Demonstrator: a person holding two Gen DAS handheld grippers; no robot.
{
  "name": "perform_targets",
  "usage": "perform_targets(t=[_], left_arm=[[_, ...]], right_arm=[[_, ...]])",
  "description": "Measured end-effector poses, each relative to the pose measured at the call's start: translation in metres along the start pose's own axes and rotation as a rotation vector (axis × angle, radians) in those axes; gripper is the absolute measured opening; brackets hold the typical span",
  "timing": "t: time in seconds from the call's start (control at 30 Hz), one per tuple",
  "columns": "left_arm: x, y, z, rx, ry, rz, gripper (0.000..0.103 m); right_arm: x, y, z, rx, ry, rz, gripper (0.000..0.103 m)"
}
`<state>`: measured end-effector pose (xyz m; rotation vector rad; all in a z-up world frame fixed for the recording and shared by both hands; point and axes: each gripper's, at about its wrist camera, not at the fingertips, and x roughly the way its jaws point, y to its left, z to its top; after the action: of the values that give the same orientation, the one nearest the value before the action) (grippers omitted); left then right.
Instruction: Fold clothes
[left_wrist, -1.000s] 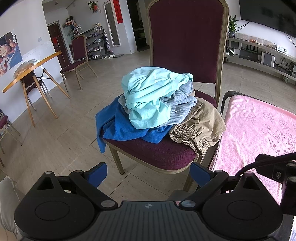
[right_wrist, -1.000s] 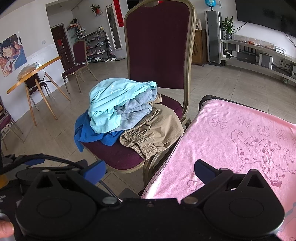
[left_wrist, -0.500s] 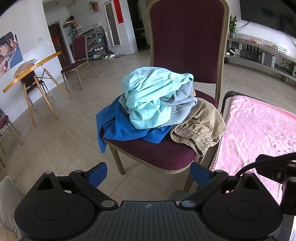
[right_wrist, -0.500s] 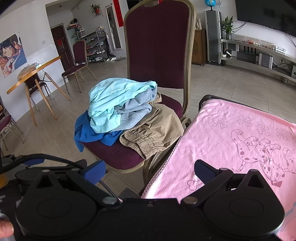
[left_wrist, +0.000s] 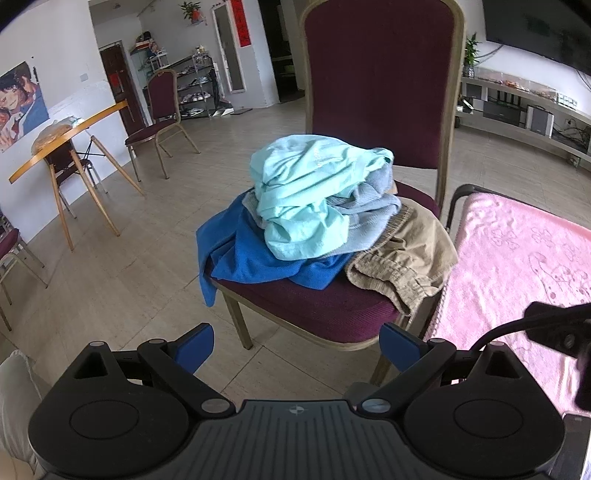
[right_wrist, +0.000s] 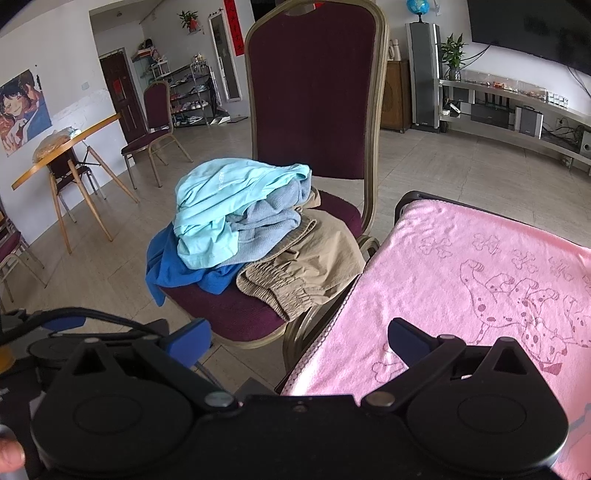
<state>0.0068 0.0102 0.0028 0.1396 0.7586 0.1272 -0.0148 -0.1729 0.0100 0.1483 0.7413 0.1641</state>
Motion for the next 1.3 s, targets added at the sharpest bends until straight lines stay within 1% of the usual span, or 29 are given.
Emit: perform_targets(t=[0.1,0.17,0.3,0.37,0.43,0.5,0.53,0.57,0.63,0.67,0.7,0.73,0.8,0.93,0.97,1.07,1.13,1.17,1.2,1.23,1.3], left_arm=[[0.007,0.012,0.006,-0.033,-0.005,0.022,0.098],[0.014,0.022,0.011,-0.055,-0.008,0.031,0.098],[0.032,0.044,0.021,-0.110,-0.006,0.037,0.094],[0.044,0.055,0.026,-0.132,0.001,0.040,0.093],[0.055,0.065,0.030,-0.148,0.002,0.053,0.087],[0.067,0.074,0.035,-0.165,0.006,0.065,0.080],[0.073,0.079,0.038,-0.174,0.008,0.070,0.080],[0.079,0.083,0.040,-0.184,0.012,0.073,0.079],[0.093,0.090,0.044,-0.204,0.022,0.070,0.074],[0.100,0.092,0.046,-0.211,0.027,0.067,0.072],[0.107,0.094,0.047,-0.215,0.031,0.066,0.071],[0.113,0.094,0.048,-0.210,0.029,0.069,0.071],[0.124,0.093,0.050,-0.187,0.015,0.089,0.071],[0.143,0.094,0.051,-0.210,-0.001,0.160,0.072],[0.149,0.096,0.053,-0.222,0.014,0.158,0.072],[0.161,0.102,0.055,-0.254,0.066,0.103,0.071],[0.164,0.101,0.055,-0.243,0.080,0.102,0.071],[0.165,0.100,0.054,-0.238,0.087,0.099,0.071],[0.165,0.100,0.053,-0.239,0.098,0.090,0.072],[0.166,0.099,0.052,-0.242,0.111,0.074,0.073],[0.164,0.099,0.051,-0.254,0.146,0.019,0.078]], right_arm=[[0.005,0.000,0.009,0.001,-0.014,0.007,0.103],[0.010,0.000,0.017,0.001,-0.027,0.027,0.103],[0.031,-0.001,0.042,0.043,-0.044,0.096,0.103],[0.045,-0.001,0.056,0.080,-0.049,0.145,0.103],[0.062,0.002,0.072,0.113,-0.058,0.197,0.103],[0.078,0.008,0.086,0.117,-0.068,0.222,0.102],[0.087,0.011,0.093,0.117,-0.074,0.228,0.100],[0.097,0.013,0.101,0.126,-0.076,0.231,0.095],[0.120,0.015,0.115,0.160,-0.070,0.234,0.086],[0.134,0.015,0.122,0.183,-0.058,0.236,0.072],[0.148,0.013,0.128,0.204,-0.038,0.241,0.062],[0.163,0.012,0.133,0.224,-0.015,0.248,0.056],[0.191,0.008,0.141,0.258,0.023,0.263,0.050],[0.235,0.004,0.153,0.314,0.044,0.317,0.051],[0.245,0.004,0.155,0.324,0.052,0.323,0.051],[0.272,0.009,0.158,0.343,0.083,0.327,0.051],[0.290,0.011,0.159,0.358,0.106,0.325,0.050],[0.294,0.013,0.158,0.366,0.107,0.323,0.048],[0.297,0.014,0.157,0.373,0.101,0.322,0.039],[0.296,0.015,0.156,0.375,0.087,0.317,0.025],[0.285,0.017,0.158,0.368,0.047,0.314,0.010]])
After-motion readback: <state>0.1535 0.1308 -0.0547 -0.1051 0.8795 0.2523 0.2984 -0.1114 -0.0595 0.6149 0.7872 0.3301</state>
